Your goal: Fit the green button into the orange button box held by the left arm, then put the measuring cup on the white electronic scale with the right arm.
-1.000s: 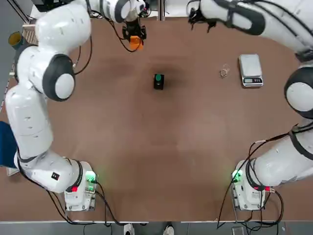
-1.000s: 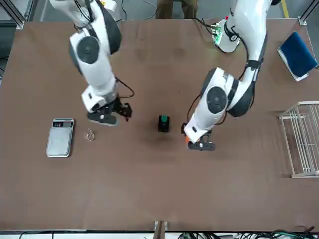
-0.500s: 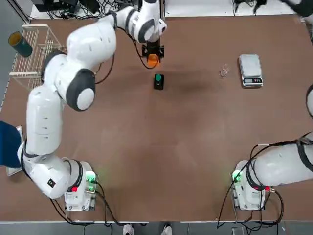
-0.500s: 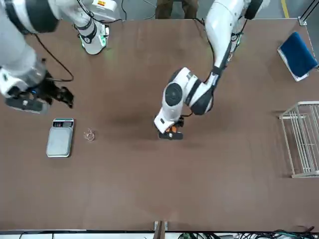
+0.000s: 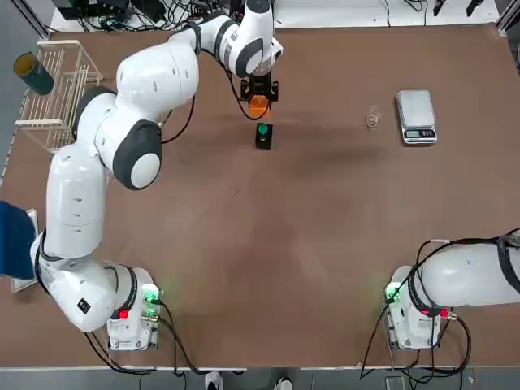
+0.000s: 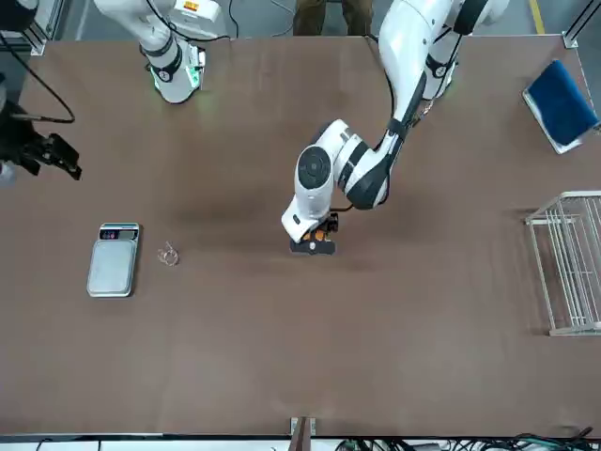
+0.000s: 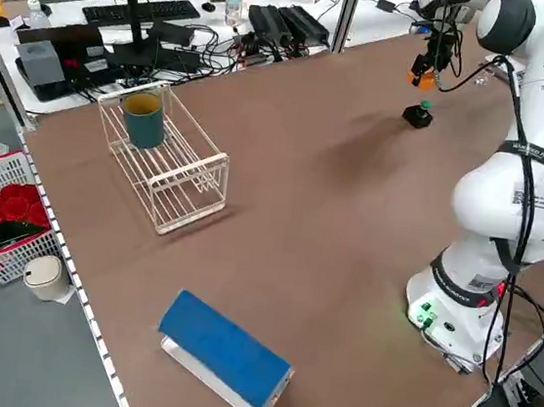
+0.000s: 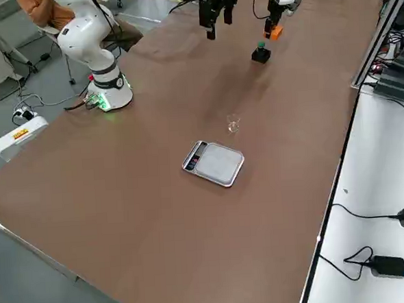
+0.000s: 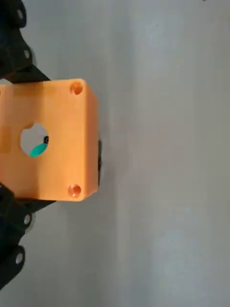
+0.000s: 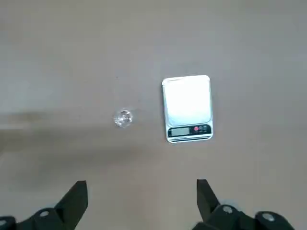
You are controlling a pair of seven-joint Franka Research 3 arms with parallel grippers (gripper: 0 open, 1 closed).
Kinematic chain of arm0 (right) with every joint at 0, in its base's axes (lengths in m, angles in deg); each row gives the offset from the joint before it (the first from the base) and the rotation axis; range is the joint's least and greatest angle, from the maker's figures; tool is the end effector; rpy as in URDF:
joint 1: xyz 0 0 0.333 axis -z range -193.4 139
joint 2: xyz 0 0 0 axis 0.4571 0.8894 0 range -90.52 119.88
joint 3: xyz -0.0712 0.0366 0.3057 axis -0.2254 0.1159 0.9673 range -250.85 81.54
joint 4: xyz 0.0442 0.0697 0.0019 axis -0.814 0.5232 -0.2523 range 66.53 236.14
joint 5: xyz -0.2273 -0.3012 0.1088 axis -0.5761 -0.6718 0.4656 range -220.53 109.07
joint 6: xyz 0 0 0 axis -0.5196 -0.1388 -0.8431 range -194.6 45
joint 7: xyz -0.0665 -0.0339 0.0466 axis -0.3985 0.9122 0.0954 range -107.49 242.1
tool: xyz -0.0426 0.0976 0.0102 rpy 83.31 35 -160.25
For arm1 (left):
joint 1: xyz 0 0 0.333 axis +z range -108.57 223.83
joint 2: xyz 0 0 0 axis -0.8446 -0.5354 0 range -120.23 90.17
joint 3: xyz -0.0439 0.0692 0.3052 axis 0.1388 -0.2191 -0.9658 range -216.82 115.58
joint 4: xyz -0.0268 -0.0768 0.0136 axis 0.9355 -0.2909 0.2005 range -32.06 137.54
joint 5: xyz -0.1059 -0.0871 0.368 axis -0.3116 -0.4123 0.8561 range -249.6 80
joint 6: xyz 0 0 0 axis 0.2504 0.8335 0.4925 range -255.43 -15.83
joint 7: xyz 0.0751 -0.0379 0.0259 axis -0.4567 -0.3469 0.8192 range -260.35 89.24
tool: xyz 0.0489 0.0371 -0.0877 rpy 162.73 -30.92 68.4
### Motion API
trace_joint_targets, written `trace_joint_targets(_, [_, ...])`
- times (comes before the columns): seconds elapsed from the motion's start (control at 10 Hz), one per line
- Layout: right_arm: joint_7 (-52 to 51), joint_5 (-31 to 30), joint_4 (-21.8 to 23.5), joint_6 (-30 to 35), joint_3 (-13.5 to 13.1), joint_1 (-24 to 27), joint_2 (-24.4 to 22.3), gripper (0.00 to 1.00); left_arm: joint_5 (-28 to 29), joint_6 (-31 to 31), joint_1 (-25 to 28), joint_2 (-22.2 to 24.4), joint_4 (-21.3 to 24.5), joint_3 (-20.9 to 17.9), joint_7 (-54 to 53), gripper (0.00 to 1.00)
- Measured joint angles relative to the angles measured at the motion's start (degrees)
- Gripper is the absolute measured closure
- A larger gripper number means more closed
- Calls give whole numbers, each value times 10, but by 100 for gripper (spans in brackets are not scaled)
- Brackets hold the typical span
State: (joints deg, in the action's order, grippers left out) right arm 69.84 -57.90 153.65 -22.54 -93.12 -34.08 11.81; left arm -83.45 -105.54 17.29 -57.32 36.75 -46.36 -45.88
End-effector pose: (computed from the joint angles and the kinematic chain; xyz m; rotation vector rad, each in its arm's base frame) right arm 0.5430 -0.0210 0.6245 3.1091 -0.1101 0.0484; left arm 0.5323 -0.5058 0.2949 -3.1271 0.1225 0.0870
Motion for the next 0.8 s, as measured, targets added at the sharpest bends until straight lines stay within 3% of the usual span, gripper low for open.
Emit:
trace_joint_targets(0.2, [-21, 1, 1, 0, -12, 1, -1, 0, 1, 0, -9, -2, 9, 0, 4, 14])
trace_joint_targets(0.5, [-18, 18, 4, 0, -9, -2, -1, 0, 3, -8, -12, 1, 27, 0, 5, 14])
trace_joint_targets(0.8, [0, 23, 7, -10, -5, -5, 2, 0, 3, -73, -19, 6, 67, 1, 32, 14])
